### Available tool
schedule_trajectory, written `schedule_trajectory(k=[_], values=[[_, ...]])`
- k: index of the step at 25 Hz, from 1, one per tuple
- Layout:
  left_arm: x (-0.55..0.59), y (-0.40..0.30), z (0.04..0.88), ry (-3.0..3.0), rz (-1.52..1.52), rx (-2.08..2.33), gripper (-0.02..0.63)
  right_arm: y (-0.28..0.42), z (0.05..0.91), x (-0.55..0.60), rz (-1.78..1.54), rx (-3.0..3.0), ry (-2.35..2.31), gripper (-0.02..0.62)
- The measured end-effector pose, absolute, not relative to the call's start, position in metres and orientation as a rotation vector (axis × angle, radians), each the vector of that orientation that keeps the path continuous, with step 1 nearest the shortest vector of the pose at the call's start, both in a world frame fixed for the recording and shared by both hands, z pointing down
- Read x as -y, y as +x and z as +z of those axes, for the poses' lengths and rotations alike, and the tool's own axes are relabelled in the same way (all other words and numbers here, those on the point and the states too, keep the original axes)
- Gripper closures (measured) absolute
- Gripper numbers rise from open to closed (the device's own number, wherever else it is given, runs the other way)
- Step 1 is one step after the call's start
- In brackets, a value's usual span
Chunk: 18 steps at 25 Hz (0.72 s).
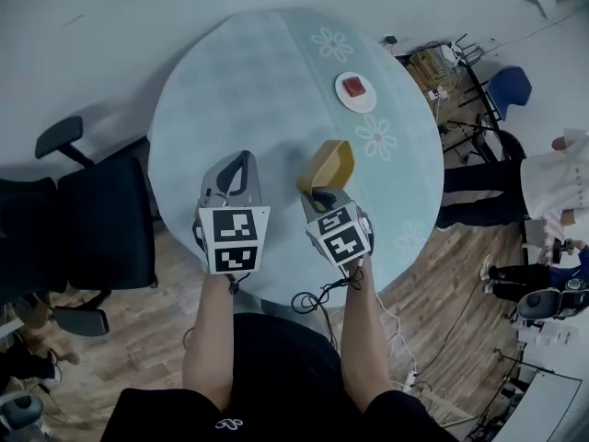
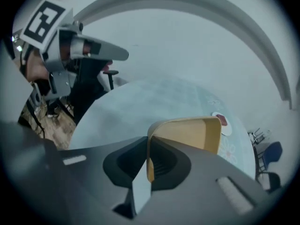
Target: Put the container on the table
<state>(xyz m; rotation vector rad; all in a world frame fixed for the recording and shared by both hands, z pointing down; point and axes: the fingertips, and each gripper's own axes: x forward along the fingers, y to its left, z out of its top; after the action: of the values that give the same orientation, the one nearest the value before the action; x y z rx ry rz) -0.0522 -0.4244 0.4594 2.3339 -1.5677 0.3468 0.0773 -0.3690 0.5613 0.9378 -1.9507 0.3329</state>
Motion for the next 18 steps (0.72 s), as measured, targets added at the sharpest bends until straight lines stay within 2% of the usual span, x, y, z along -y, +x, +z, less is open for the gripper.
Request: schedule_trajectory(k=[14,18], values=[[0.427,-0.111,0.473,2.211,0.299,1.654,0.604,0.049,0.655,0.397,0.051,1.647,0.556,0.568],[0.424,-0.102,0.469,2.240,0.293,1.628,0.604,0.044,0.650,0.391,0.065,1.692,0.596,0.507]])
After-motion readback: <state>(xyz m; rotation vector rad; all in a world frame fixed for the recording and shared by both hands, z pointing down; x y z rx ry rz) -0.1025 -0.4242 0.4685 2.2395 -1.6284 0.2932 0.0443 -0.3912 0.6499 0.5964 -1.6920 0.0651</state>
